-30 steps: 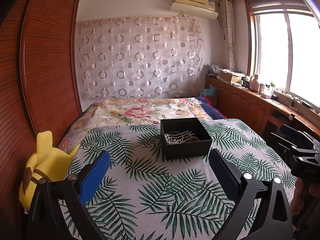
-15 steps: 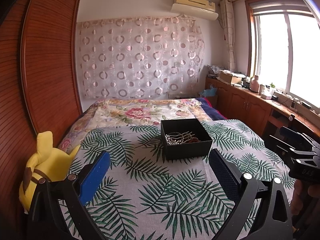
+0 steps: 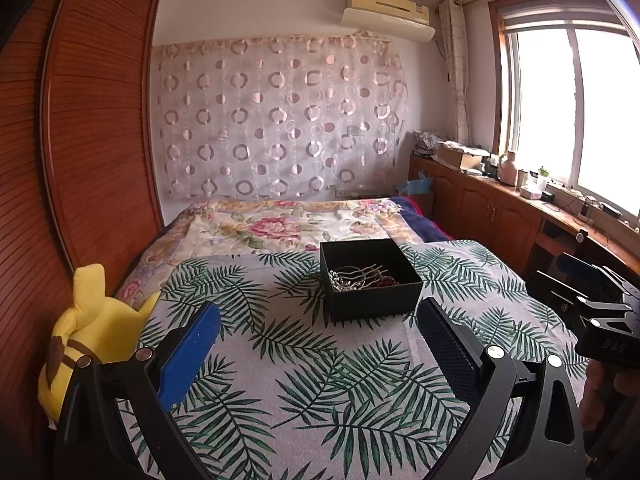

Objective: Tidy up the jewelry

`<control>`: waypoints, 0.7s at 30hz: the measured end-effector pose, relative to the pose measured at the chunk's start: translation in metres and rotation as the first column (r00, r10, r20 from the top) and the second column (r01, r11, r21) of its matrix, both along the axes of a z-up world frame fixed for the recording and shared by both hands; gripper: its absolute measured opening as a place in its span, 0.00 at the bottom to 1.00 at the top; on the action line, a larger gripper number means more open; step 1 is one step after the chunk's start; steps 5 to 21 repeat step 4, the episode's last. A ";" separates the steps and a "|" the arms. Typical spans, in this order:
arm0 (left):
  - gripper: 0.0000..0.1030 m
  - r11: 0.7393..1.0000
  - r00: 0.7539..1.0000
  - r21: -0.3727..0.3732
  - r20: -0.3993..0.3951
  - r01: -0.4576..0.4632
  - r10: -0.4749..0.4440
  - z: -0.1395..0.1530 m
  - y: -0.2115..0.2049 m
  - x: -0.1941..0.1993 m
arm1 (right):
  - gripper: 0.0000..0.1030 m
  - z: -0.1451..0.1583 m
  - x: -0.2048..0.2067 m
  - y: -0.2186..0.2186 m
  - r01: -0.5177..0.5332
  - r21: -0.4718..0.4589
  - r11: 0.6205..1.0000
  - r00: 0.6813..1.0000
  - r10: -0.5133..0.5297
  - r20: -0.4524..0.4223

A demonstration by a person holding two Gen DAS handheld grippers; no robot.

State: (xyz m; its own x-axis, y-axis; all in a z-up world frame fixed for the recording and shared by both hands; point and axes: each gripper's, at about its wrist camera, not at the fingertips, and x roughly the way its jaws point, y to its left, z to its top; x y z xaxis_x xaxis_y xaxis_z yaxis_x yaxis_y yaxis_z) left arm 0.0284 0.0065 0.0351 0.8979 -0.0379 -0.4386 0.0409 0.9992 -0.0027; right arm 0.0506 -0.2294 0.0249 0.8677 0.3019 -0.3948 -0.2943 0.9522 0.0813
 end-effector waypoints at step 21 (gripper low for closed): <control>0.93 1.000 1.000 -0.003 0.002 0.002 -0.002 0.002 0.000 0.000 | 0.98 0.000 0.000 0.000 -0.001 0.001 1.000 1.000 0.001 0.000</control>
